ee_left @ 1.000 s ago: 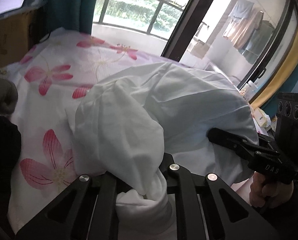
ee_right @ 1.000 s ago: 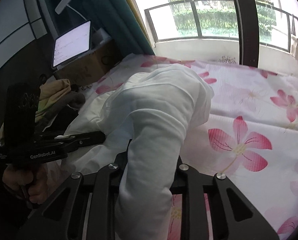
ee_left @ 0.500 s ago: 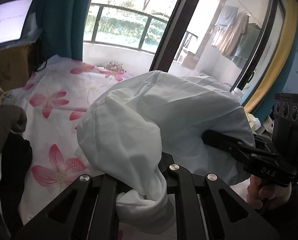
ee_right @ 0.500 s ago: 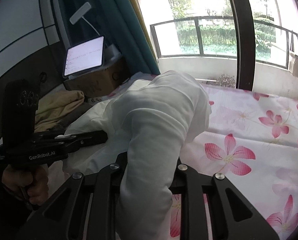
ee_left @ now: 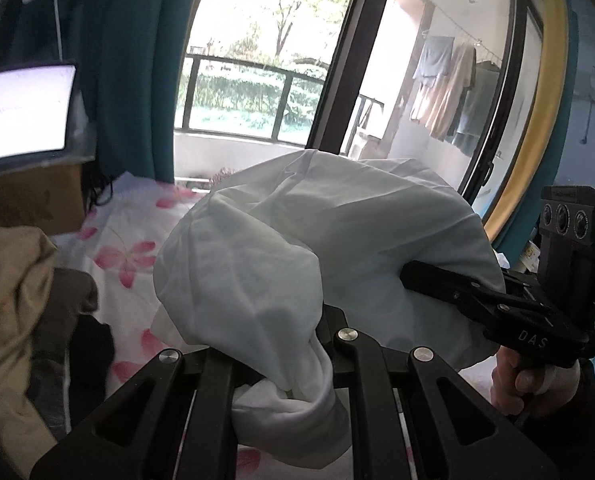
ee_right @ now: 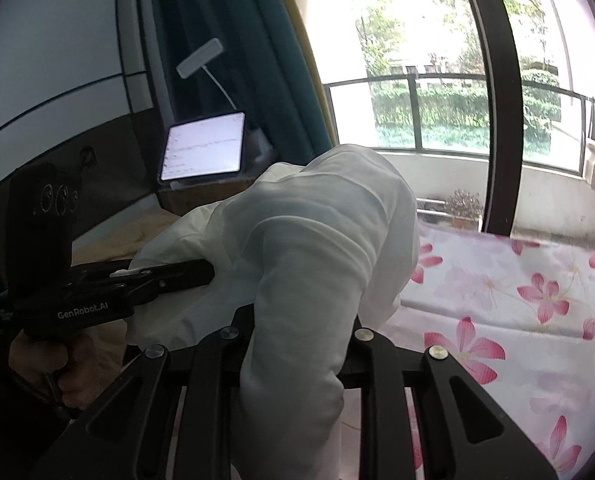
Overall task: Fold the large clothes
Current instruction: 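Lift the jacket bundle with both grippers and carry it toward the beige pile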
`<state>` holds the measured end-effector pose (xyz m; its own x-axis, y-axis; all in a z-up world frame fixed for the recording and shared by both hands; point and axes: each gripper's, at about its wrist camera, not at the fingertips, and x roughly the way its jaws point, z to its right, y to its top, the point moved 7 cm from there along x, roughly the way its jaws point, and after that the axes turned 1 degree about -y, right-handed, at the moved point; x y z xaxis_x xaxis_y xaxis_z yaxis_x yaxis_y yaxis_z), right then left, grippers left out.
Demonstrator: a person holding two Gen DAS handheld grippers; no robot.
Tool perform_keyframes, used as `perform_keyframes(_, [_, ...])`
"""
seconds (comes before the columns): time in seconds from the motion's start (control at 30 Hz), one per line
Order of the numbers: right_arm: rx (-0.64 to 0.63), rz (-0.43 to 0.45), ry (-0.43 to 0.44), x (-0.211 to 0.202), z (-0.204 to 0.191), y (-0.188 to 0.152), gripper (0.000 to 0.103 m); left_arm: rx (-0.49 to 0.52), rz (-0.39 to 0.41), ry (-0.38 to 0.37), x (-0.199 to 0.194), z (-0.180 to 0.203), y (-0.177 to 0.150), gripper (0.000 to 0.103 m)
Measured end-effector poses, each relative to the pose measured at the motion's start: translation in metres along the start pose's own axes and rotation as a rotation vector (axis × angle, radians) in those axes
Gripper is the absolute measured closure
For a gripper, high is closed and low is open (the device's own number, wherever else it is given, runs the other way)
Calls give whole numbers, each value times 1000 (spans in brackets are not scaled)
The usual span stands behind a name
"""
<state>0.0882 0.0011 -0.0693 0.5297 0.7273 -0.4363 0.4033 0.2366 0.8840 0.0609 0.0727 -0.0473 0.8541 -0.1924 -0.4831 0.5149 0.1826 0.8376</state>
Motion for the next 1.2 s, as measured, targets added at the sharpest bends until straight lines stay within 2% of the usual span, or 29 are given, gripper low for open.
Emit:
perform_keyframes(0.3, [-37,41,39,-10,-34,14,81,21,57,45,-41,-8,6,92])
perform_keyframes(0.6, [-57,49,77,-9,-64,16,81,23,81,84,-69,-24,1,92])
perform_keyframes(1.2, [-33,-4,125,15,-98,-13,81,7,23,137,-82,-52,-30,91])
